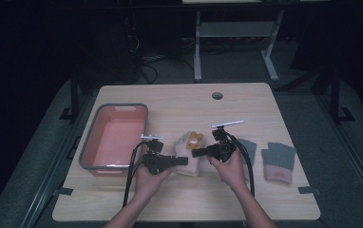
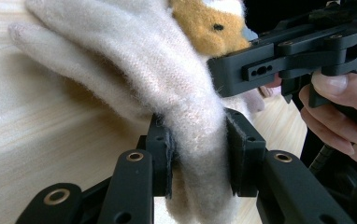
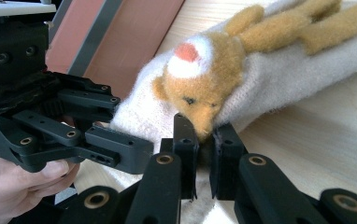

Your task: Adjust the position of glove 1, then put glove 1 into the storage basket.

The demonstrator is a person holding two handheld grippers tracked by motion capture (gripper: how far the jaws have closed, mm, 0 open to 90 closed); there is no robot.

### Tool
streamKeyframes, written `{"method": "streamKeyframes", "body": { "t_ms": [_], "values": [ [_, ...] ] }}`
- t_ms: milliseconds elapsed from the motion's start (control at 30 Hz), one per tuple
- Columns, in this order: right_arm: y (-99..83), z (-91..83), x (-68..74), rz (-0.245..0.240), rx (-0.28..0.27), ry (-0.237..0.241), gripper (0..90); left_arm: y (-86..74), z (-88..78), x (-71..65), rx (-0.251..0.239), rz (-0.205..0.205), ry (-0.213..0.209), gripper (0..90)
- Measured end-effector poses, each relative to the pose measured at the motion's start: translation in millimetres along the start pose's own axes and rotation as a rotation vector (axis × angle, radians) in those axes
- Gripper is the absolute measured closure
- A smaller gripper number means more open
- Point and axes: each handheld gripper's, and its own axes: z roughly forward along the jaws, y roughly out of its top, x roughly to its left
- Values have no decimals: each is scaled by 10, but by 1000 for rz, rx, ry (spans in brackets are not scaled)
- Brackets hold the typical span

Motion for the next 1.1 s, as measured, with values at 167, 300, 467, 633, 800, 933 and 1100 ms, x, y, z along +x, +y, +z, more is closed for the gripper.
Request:
{"method": "streamKeyframes", "body": {
  "t_ms": [167, 300, 467, 633, 800, 933, 1100],
  "values": [
    [42, -25, 28, -11, -11, -2, 828, 51, -36, -21, -11, 4, -5, 662],
    [68, -56, 51, -8, -15, 7, 828, 88, -65, -40, -7, 12, -8, 662],
    [106, -98, 90, -18, -21, 5, 828, 137, -97, -59, -12, 19, -19, 662],
    [152, -134, 126, -23, -22, 1, 828, 181, -121, -76, -20, 18, -23, 662],
    [180, -149, 140, -21, -24, 3, 828, 209, -134, -80, -19, 15, -31, 662],
    [211, -175, 175, -29, -21, -2, 828, 239, -163, -97, -22, 13, -38, 662],
    [257, -219, 237, -41, -24, -4, 827, 287, -214, -130, -24, 22, -42, 661]
  ]
}}
